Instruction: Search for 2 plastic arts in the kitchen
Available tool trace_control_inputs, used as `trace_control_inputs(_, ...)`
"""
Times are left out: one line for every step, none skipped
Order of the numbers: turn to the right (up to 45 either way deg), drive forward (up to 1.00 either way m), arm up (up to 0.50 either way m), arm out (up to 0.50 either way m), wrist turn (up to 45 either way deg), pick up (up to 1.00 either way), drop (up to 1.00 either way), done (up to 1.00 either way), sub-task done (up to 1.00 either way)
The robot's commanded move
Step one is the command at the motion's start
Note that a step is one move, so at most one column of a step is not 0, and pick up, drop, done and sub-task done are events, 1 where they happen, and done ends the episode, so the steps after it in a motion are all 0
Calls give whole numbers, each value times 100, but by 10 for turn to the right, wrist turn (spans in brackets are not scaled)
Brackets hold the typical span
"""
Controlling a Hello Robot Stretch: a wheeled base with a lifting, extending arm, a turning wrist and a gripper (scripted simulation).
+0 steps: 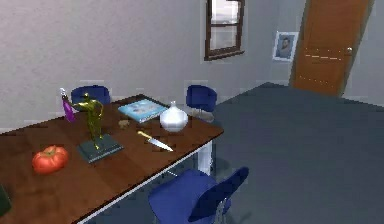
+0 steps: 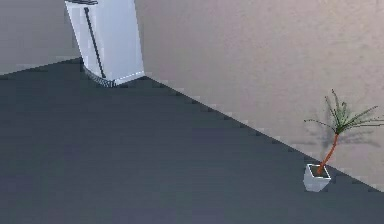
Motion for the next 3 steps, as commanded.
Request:
trace_control_inputs(0,30,0,0,0,0,0,0,0)
trace_control_inputs(-360,0,0,0,0,0,0,0,0)
trace_control_inputs(0,0,0,0,0,0,0,100,0)
